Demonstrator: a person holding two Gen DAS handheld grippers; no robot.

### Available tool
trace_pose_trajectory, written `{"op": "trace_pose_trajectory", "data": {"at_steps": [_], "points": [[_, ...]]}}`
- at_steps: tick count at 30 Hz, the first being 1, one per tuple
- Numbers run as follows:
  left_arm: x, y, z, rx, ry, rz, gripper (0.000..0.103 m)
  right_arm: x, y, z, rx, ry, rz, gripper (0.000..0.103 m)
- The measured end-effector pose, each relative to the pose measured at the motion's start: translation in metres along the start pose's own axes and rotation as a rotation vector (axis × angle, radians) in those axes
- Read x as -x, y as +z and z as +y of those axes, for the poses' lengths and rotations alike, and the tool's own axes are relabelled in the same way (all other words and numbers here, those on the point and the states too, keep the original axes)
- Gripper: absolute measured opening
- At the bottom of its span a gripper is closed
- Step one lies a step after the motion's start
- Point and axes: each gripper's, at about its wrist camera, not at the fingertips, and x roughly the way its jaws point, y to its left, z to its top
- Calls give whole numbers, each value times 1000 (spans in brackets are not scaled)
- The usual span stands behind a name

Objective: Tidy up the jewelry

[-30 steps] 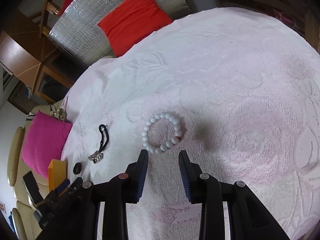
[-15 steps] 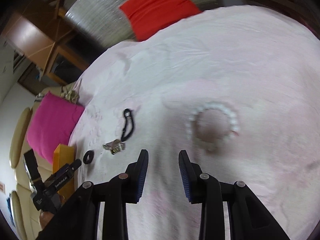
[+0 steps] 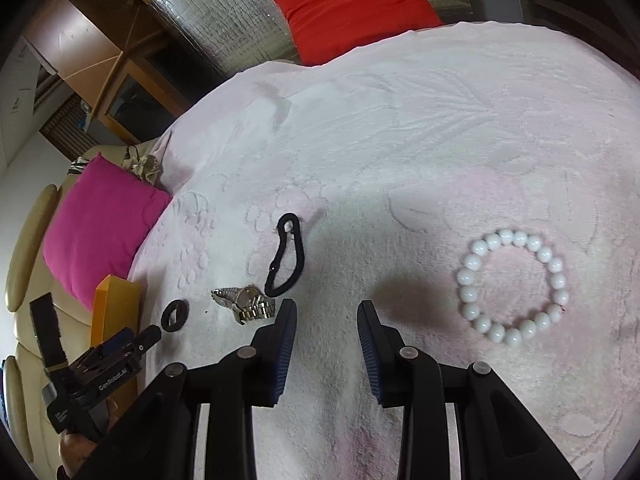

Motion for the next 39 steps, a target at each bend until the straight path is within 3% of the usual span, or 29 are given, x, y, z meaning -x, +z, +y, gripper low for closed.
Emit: {"op": "trace_pose_trajectory", "data": {"at_steps": [6, 11, 16, 21, 28, 39], "points": [[6, 0, -37, -99, -114, -52, 75, -1, 5, -2, -16, -9, -20, 35], [2, 3, -65, -190, -165, -90, 75, 6, 8, -10, -52, -4, -37, 35], [-10, 9, -81, -207, -272, -73, 75, 12, 8, -18, -64, -10, -43, 35], [-16, 3, -97, -242, -350, 23, 75, 17, 8, -24, -63, -22, -46, 35], [-34, 0, -96, -117, -478, 136, 75, 17, 9, -23, -55, -13, -48, 35], [-57, 13, -60, 270, -680, 126, 75, 21, 5, -12, 3, -46, -82, 35]]}}
